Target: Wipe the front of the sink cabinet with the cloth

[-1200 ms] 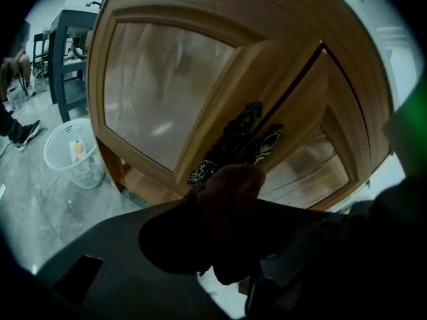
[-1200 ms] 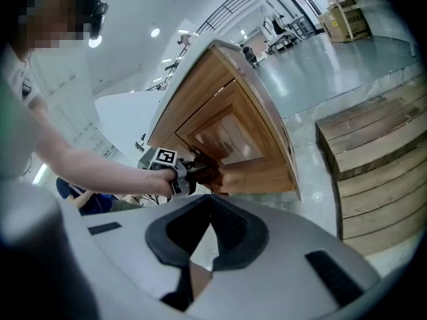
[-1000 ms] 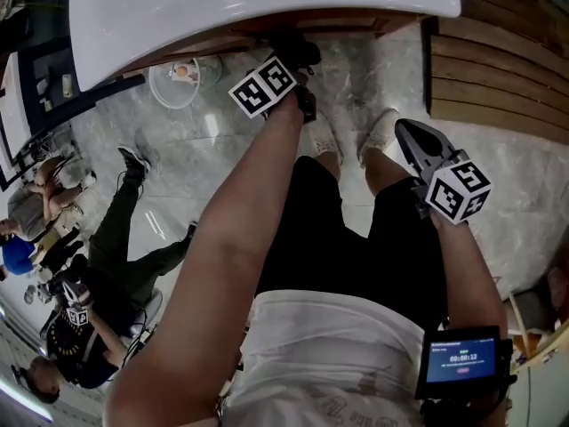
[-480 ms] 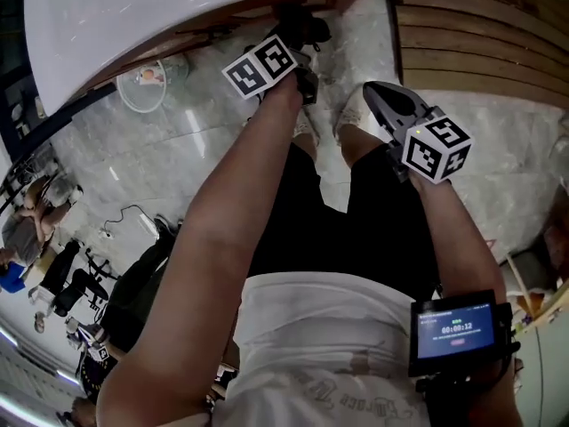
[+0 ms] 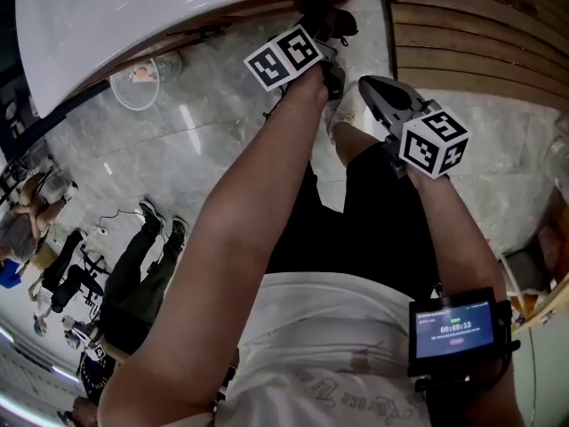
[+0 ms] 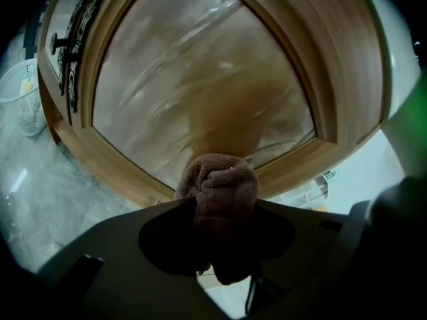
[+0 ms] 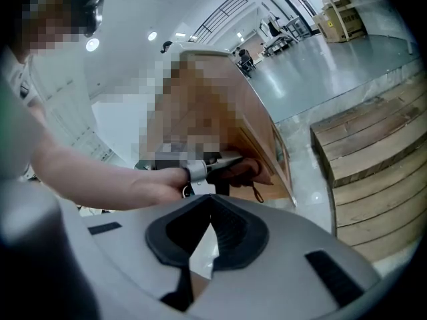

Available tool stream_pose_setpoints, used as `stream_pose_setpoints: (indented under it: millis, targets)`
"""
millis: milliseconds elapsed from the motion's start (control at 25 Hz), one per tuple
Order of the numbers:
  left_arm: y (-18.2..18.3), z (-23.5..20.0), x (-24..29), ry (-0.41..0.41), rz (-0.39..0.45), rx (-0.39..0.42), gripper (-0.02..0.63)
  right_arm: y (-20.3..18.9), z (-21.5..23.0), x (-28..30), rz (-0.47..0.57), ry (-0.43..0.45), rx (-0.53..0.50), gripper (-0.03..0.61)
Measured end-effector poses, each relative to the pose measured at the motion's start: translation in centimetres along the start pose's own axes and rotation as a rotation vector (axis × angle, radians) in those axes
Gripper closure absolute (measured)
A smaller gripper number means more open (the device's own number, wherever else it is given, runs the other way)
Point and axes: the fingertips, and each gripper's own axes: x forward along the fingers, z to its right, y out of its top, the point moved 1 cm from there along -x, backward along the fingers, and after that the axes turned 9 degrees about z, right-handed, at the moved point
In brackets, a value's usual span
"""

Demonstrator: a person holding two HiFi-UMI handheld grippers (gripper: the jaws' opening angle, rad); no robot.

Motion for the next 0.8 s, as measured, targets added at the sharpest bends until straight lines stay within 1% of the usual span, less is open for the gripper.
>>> stream_pose_setpoints:
  millis: [80,200,280,440,520,640,800]
  targets:
    - [-0.6,0.1,0.6,-0.011,-0.017,-0.010,0.436,-0.2,0.3,0.2,-0.009,-0.001,0.003,0.565]
    - [-1.7,0.9,1.3,-0.062,-0.056,-0.041,0.436,-0.3,0.8,0.3,-0.024,-0.004,-0.008,0.565]
    - [-2.4,1.3,1.6,-0.084,-0.075,-0.045,0.436,-0.1,1.0,0.1,-0.032,0.000,-0.016,0.565]
    - [-1.7,-0.3,3.5,-0.042,-0.065,-0.018,0.437,1.0,3.1,1.4,-0.050,0.020,-0.013,0.565]
    - [-0.6,-1.2,3.1,-0.029,-0.051,-0.009,0.437,1.2,2.8,2.0,-0.051,0.024,-0.017,0.565]
    - [0.8,-2.1,1.4,-0.021,-0.044,0.012,0.437,1.2,1.2,2.4,-0.042,0.022,-0.013,0.565]
    - [0.8,-4.1,1.8,0.015,-0.054,0.023,0.437,0.5,1.9,3.0,-0.056,0.033,0.007,0.565]
